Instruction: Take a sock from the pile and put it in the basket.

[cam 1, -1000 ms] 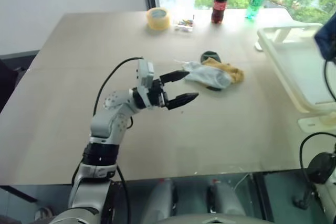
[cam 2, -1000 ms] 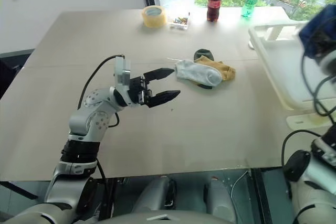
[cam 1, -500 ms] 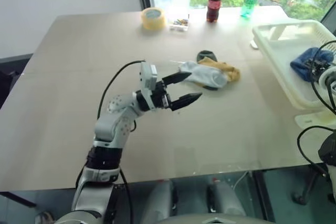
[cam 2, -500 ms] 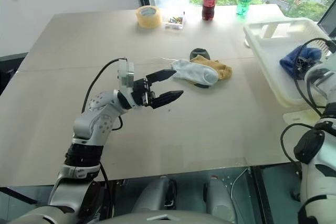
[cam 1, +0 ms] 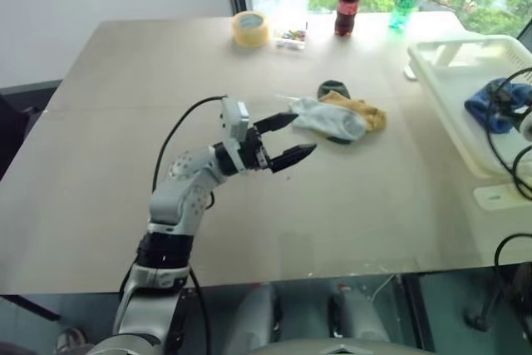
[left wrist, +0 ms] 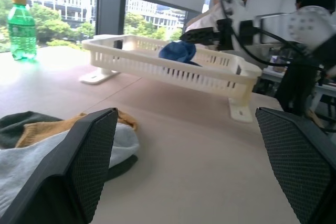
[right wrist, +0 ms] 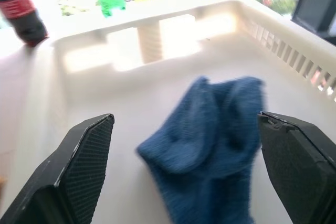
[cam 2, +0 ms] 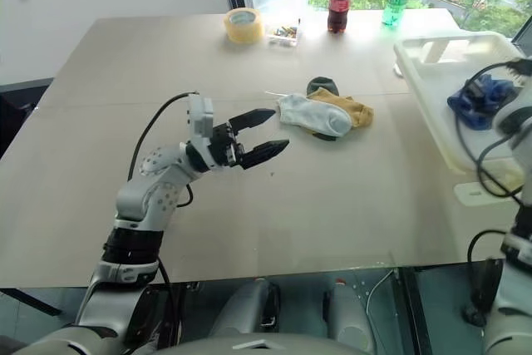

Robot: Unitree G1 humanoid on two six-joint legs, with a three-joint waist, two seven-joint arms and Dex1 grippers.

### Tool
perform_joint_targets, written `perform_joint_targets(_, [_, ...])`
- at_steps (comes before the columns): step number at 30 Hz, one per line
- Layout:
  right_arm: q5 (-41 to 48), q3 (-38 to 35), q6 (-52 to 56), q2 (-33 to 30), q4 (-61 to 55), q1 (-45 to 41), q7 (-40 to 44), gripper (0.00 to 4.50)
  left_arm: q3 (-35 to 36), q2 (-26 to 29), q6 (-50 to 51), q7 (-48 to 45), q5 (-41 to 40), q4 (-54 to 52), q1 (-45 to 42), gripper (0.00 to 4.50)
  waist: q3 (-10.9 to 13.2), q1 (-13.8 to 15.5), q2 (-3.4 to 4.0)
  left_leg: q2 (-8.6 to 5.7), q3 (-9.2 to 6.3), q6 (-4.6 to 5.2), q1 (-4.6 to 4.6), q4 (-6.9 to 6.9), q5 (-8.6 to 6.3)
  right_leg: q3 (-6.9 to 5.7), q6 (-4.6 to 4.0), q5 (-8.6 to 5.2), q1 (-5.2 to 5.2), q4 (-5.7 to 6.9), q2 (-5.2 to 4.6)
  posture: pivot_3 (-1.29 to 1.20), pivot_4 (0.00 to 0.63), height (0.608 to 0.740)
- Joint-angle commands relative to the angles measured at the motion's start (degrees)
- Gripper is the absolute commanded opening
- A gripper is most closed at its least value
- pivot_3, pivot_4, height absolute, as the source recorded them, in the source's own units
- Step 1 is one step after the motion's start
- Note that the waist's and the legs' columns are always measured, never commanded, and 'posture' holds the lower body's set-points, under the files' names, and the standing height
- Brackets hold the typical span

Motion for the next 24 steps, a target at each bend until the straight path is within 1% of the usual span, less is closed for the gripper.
perform_joint_targets(1, [2.45, 1.83, -1.01, 0.96, -8.67, 1.5, 2.97, 4.47, 0.93, 1.09, -3.8, 0.79, 1.72, 1.08, -1.15, 4.5, 0.0, -0.13, -0.02, 0.02, -0.02, 0.0, 0.01, 0.0, 0.0, -0.01, 0.0, 0.0, 0.01, -0.01, 0.04, 0.0, 0.15, 0.74])
perform_joint_targets(4, [3.79, 5.93, -0.95, 2.73, -13.19, 4.88, 5.62, 4.47, 2.45, 4.11, -2.18, -1.01, 0.57, 0.87, -0.21, 4.5, 0.0, -0.22, -0.03, 0.05, -0.05, -0.01, 0.01, -0.01, 0.0, -0.02, 0.0, 0.0, 0.0, -0.01, 0.07, 0.0, 0.15, 0.74])
perform_joint_targets(7, [4.04, 8.45, -0.88, 4.26, -16.29, 9.36, 6.79, 4.47, 4.62, 9.63, 1.15, -4.39, -1.92, -1.15, 3.14, 4.5, 0.0, -0.1, -0.03, 0.06, -0.04, -0.01, 0.01, -0.01, 0.0, -0.03, -0.01, 0.0, -0.01, -0.02, 0.05, 0.0, 0.15, 0.74])
perform_joint_targets(10, [3.36, 8.08, -0.64, 4.66, -19.24, 16.57, 6.91, 4.47, 8.86, 16.7, 4.94, -8.9, -5.18, -4.14, 9.08, 4.5, -0.01, -0.14, -0.05, 0.0, -0.08, 0.0, -0.03, 0.0, 0.0, -0.11, -0.01, -0.01, 0.0, -0.05, -0.02, 0.0, 0.15, 0.74])
perform_joint_targets(13, [3.33, 6.49, 0.15, 5.69, -21.44, 21.56, 6.01, 4.47, 11.54, 21.07, 7.2, -10.27, -7.1, -6.3, 13.29, 4.5, 0.01, -0.12, -0.06, 0.07, -0.14, -0.01, -0.05, -0.07, 0.0, -0.13, -0.03, -0.02, -0.02, -0.11, -0.12, 0.0, 0.15, 0.74])
perform_joint_targets(19, [3.08, 5.53, 0.77, 8.19, -24.25, 26.27, 4.61, 4.47, 15.7, 25.53, 11.81, -11.11, -10.26, -10.4, 18.7, 4.5, -0.02, 0.12, -0.13, 0.02, -0.18, 0.07, 0.11, 0.03, -0.05, -0.25, 0.0, 0.0, 0.11, 0.05, -0.34, 0.0, 0.15, 0.74])
perform_joint_targets(24, [1.77, 5.7, 0.1, 9.79, -25.13, 26.87, 3.22, 4.47, 17.76, 27.81, 14.39, -11.99, -12.11, -13.92, 23.52, 4.5, -0.03, -0.21, -0.13, 0.04, -0.22, 0.02, 0.14, 0.02, -0.01, -0.24, -0.01, 0.0, 0.08, 0.14, -0.27, 0.0, 0.15, 0.74])
